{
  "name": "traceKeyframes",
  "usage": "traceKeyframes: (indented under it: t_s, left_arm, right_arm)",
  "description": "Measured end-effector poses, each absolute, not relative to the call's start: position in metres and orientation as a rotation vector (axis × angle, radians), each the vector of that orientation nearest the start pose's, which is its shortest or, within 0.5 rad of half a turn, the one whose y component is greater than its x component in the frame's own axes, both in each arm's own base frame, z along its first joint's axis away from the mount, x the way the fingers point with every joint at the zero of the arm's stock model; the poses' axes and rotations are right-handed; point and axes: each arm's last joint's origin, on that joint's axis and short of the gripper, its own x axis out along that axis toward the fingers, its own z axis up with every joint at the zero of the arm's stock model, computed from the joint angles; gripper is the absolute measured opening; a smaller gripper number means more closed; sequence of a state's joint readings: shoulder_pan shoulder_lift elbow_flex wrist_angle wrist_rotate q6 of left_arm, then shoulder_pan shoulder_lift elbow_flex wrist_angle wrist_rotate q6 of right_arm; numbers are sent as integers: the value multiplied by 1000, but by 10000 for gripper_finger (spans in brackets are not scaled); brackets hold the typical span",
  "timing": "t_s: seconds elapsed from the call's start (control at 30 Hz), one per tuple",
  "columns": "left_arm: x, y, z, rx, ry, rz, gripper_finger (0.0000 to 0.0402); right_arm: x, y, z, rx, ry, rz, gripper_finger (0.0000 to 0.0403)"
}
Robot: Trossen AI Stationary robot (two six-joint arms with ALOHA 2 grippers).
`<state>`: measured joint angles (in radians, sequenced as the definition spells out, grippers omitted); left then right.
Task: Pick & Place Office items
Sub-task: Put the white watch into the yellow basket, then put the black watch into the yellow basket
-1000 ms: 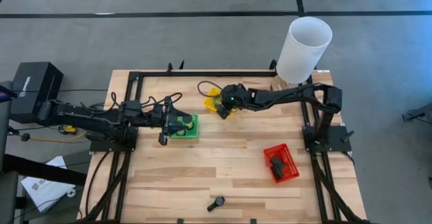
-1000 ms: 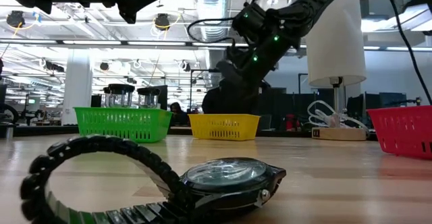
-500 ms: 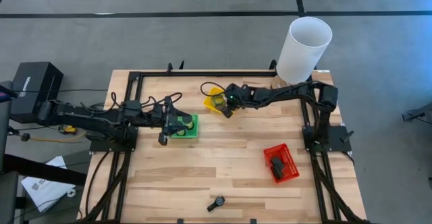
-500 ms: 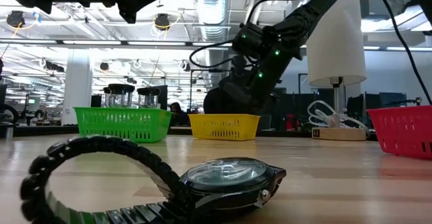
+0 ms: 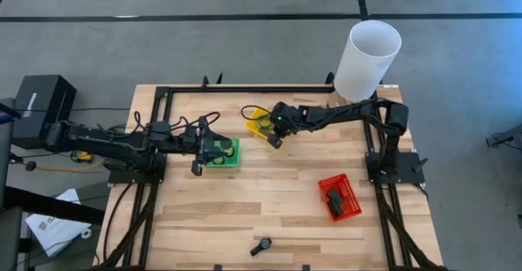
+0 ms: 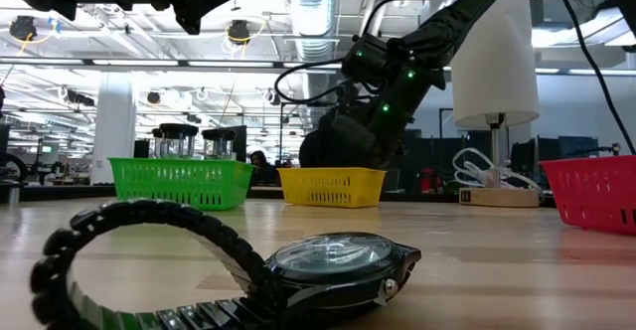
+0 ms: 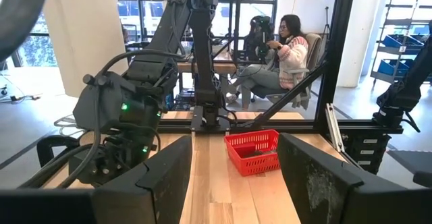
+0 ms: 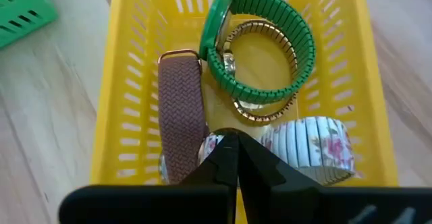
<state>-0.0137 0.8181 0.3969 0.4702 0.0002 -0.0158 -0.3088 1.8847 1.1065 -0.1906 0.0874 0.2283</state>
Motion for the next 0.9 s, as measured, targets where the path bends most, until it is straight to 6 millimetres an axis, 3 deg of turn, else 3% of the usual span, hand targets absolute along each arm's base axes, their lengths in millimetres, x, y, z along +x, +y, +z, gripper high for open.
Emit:
traceKeyframes:
  t_s: [0.3, 0.43, 0.67, 0.9]
  left_arm:
    - [184, -3, 255, -16, -49, -14, 213]
    - [184, -3, 256, -16, -49, -14, 213]
    - [184, -3, 256, -16, -50, -14, 213]
    - [184, -3, 256, -16, -51, -14, 213]
  right_arm:
    - [356, -112, 153, 298, 1000, -460, 0]
    - [359, -98, 160, 271, 1075, -439, 0]
    - [375, -78, 179, 173, 1041, -406, 0]
    - [376, -60, 188, 81, 1120, -391, 0]
